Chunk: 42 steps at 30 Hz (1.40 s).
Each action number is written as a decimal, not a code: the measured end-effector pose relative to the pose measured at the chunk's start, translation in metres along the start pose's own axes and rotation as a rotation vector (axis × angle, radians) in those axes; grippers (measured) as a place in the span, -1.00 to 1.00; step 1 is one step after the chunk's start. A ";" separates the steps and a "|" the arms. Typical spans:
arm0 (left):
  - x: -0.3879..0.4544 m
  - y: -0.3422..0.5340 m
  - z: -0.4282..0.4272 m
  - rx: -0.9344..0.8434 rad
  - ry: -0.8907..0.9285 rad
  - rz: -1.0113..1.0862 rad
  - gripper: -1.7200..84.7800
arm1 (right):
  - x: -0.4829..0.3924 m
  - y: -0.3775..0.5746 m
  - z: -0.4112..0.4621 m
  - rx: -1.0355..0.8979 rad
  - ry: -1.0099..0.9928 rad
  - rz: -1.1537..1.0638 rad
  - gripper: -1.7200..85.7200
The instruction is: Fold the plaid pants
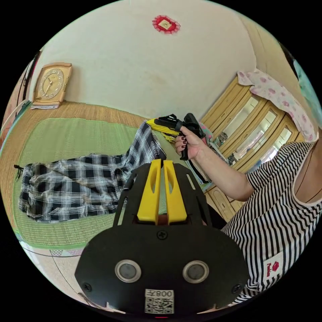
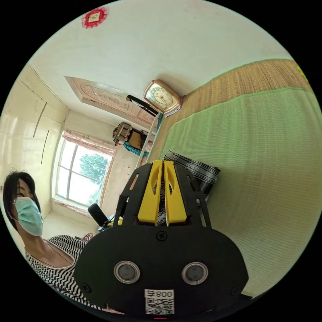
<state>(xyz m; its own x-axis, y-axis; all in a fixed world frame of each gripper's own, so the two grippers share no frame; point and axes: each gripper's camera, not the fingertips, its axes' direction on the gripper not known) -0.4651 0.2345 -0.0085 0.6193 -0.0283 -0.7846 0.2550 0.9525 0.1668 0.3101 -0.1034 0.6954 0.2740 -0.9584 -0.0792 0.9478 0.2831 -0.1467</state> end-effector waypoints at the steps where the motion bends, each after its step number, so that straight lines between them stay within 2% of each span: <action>1: -0.014 0.002 -0.024 0.032 -0.027 -0.026 -0.93 | -0.005 -0.005 0.010 -0.008 -0.003 -0.012 -0.95; 11: -0.136 0.040 -0.169 0.148 -0.205 -0.265 -0.94 | -0.046 -0.069 0.216 -0.232 0.033 -0.113 -0.95; 21: -0.217 0.076 -0.245 0.194 -0.292 -0.464 -0.94 | -0.033 -0.099 0.367 -0.397 0.042 -0.092 -0.95; 33: -0.267 0.107 -0.295 0.257 -0.344 -0.624 -0.94 | -0.008 -0.119 0.479 -0.573 0.055 -0.124 -0.94; 39: -0.253 0.115 -0.318 0.319 -0.460 -0.632 -0.94 | -0.002 -0.124 0.470 -0.497 -0.006 -0.177 -0.93; 42: -0.237 0.107 -0.321 0.345 -0.462 -0.542 -0.95 | -0.002 -0.119 0.475 -0.498 -0.030 -0.226 -0.94</action>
<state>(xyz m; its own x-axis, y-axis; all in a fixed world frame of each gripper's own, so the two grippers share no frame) -0.8229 0.4408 0.0037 0.5695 -0.6564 -0.4947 0.7783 0.6243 0.0676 0.2739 -0.1523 1.1816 0.0836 -0.9959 0.0355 0.7941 0.0451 -0.6062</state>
